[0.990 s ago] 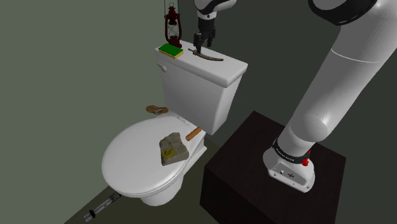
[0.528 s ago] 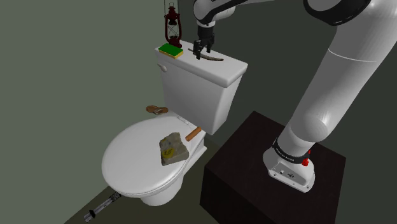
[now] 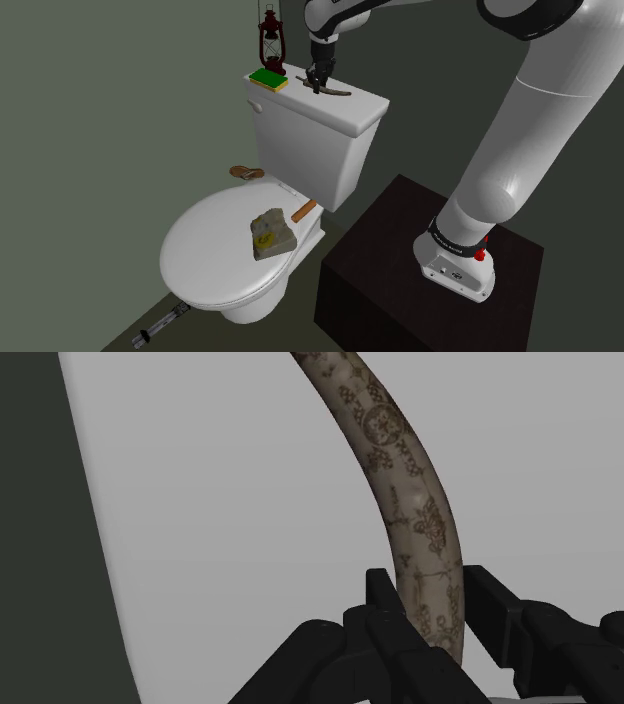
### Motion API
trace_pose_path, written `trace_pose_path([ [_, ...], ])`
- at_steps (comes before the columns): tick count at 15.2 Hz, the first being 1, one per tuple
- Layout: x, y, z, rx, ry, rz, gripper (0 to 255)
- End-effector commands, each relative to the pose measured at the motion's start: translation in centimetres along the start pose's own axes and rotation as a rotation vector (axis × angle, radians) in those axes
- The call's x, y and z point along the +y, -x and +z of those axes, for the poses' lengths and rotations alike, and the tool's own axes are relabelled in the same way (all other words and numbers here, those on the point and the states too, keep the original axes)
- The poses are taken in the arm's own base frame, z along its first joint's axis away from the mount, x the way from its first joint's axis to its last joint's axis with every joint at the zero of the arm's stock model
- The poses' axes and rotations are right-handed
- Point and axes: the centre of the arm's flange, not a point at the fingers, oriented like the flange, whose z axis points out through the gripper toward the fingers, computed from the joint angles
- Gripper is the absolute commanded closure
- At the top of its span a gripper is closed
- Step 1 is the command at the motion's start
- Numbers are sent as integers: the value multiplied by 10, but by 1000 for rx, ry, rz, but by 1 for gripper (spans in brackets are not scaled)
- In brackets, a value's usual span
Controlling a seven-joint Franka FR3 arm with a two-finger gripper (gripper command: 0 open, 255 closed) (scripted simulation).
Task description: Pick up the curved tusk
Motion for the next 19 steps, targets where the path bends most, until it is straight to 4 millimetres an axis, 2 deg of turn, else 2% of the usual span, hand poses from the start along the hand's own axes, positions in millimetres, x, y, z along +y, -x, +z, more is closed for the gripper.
trace_pose_path([
  [1,0,0,2,-4,0,0,255],
  [2,-1,0,1,-4,0,0,255],
  [17,5,-6,-78,-4,0,0,255],
  [19,5,-6,-78,-4,0,0,255],
])
